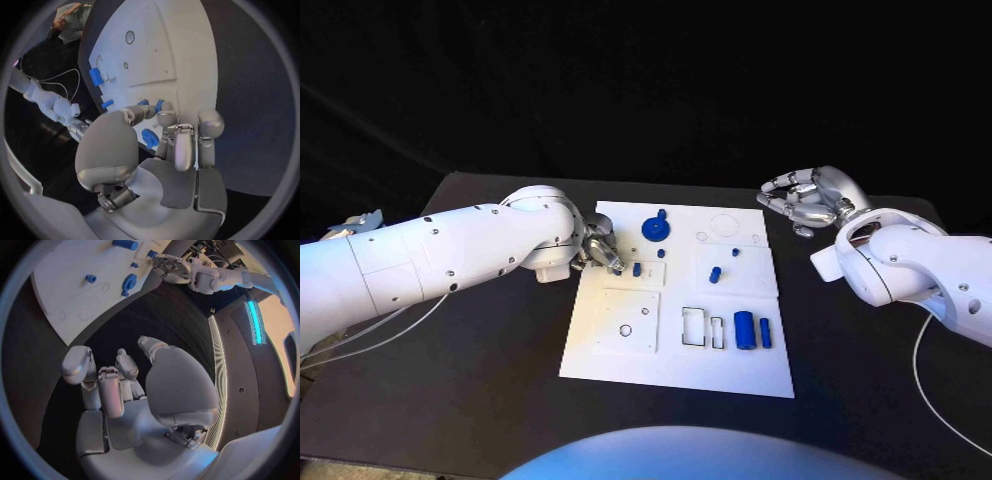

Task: Assemble the parts on the task board

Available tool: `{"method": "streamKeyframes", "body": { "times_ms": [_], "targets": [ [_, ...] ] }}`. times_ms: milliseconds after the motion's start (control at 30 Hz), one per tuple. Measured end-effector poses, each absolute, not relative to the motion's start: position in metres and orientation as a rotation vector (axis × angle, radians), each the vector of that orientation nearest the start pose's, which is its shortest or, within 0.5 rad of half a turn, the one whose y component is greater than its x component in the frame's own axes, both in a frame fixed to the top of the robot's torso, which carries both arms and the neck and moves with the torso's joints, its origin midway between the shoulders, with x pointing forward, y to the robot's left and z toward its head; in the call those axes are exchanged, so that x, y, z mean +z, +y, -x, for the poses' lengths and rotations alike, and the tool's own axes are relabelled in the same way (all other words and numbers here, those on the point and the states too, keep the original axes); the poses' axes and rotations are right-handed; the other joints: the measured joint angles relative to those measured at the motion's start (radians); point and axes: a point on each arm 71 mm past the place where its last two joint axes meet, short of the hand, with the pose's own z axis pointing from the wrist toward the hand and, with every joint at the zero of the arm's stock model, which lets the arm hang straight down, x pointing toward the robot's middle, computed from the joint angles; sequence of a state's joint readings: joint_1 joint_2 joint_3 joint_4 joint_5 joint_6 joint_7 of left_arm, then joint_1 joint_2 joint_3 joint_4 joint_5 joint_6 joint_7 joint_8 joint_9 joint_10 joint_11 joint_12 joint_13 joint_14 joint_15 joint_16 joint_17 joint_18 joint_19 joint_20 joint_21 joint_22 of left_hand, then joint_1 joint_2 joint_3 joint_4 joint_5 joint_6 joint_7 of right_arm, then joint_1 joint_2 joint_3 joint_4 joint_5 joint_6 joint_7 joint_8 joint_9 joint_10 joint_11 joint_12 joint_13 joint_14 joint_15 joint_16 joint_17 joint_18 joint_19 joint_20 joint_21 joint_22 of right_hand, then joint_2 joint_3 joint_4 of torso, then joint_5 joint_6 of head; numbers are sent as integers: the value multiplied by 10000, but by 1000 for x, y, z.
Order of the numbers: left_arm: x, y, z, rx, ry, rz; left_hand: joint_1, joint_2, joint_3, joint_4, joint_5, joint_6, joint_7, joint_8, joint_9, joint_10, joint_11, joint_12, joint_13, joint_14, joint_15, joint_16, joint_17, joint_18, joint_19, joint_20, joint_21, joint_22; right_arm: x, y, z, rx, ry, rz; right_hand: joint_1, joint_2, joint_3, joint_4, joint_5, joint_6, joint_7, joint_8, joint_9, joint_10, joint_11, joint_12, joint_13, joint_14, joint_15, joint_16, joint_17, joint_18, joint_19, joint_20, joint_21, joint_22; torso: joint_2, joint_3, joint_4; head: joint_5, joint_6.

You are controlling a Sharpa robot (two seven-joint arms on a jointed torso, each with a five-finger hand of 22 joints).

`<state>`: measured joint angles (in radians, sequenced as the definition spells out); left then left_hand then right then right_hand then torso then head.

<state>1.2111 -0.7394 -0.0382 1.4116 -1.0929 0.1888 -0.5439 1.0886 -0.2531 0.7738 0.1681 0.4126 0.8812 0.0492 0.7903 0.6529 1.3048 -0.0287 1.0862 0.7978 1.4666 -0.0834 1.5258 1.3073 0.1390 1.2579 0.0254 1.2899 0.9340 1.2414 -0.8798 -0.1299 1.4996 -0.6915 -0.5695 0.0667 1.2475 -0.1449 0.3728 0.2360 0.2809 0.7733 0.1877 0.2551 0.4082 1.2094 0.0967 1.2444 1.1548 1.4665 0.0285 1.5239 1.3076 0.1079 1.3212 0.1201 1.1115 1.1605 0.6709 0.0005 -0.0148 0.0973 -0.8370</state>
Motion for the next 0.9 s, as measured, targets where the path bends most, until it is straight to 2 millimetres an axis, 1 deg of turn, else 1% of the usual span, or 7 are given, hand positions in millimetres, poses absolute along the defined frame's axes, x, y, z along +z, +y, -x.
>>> {"method": "streamKeyframes", "body": {
  "times_ms": [133, 233, 333, 567, 600, 667, 900],
  "targets": [
    [-231, 200, -495, -3529, 23634, 1604, -485, -59, -147, -30, -59, 56, -127, 1, -166, -41, -42, 0, -1, 6, -6, 0, 0, 1, 0, 0, -38, -28, -192, -244, -491, 8983, 15649, -6072, 0, 0, 0, 0, 0, 0, 0, 0, -15, 0, 0, 0, -18, -27, -27, 0, 0, 0, 0, 0, -41, -17, -2, 0, 1, -9, 18],
    [-231, 201, -495, -3514, 23630, 1639, -508, -62, -894, 394, -58, 68, -226, -75, -304, -74, -75, 0, 39, 6, -6, 0, 0, 0, 38, -38, -38, -37, -192, -244, -491, 8981, 15648, -6072, 0, 0, 0, 0, 0, 0, 0, 0, -15, 0, 0, 0, -19, -38, -37, 0, -1, 0, 0, 0, -41, -17, -4, -2, 1, -19, 34],
    [-231, 201, -494, -3521, 23624, 1662, -505, -61, -1291, 674, -58, 152, -172, -124, -377, -74, -75, 53, 89, 6, -6, 0, 0, 0, 38, -38, -74, -36, -192, -244, -491, 8976, 15646, -6075, 0, 0, 0, 0, 0, 0, 0, 0, -15, 0, 0, 0, -19, -37, -37, 0, -1, 0, 0, 0, -41, -17, -3, -3, -1, -27, 42],
    [-231, 203, -494, -3531, 23602, 1738, -505, -60, -2023, 1130, -58, 187, -140, -126, -472, -74, -74, 96, 159, 5, -6, 0, 0, 1, 97, -51, -74, 20, -192, -245, -491, 8970, 15645, -6079, 0, 0, 0, 0, 0, 0, 0, 0, -14, 0, 0, 0, -18, -37, -37, 0, -1, 0, 0, 0, -41, -16, 0, -4, -5, -29, 52],
    [-231, 203, -494, -3525, 23598, 1753, -505, -60, -2187, 1173, -58, 186, -141, -126, -485, -74, -74, 118, 167, 5, -6, 0, 0, -12, 111, -37, -74, 41, -192, -245, -491, 8969, 15646, -6080, 0, 0, 0, 0, 0, 0, 0, 0, -14, 0, 0, 0, -18, -37, -37, 0, -1, -1, 0, 0, -41, -16, 0, -4, -5, -35, 46],
    [-231, 204, -494, -3516, 23585, 1783, -532, -33, -2386, 1210, -58, 218, -172, -126, -490, -74, -74, 136, 194, 5, -6, 0, 0, -160, 111, -37, -74, 50, -192, -245, -491, 8968, 15645, -6080, 0, 0, 0, 0, 0, 0, 0, 0, -14, 0, 0, 0, -18, -37, -37, 0, -1, 0, 0, 0, -41, -16, 0, -5, -5, -47, 37],
    [-229, 208, -493, -3488, 23490, 1934, -637, 72, -2656, 1243, -58, 252, -137, -126, -516, -33, -106, 173, 234, 5, -5, 44, 0, -158, 111, -38, -74, 59, -192, -245, -491, 8964, 15645, -6083, 0, 0, 0, 0, 0, 0, 0, -1, -13, 0, 0, 0, -18, -37, -37, 0, -2, 0, 0, 0, -40, -16, -6, -4, 2, -71, 44]
  ]
}}
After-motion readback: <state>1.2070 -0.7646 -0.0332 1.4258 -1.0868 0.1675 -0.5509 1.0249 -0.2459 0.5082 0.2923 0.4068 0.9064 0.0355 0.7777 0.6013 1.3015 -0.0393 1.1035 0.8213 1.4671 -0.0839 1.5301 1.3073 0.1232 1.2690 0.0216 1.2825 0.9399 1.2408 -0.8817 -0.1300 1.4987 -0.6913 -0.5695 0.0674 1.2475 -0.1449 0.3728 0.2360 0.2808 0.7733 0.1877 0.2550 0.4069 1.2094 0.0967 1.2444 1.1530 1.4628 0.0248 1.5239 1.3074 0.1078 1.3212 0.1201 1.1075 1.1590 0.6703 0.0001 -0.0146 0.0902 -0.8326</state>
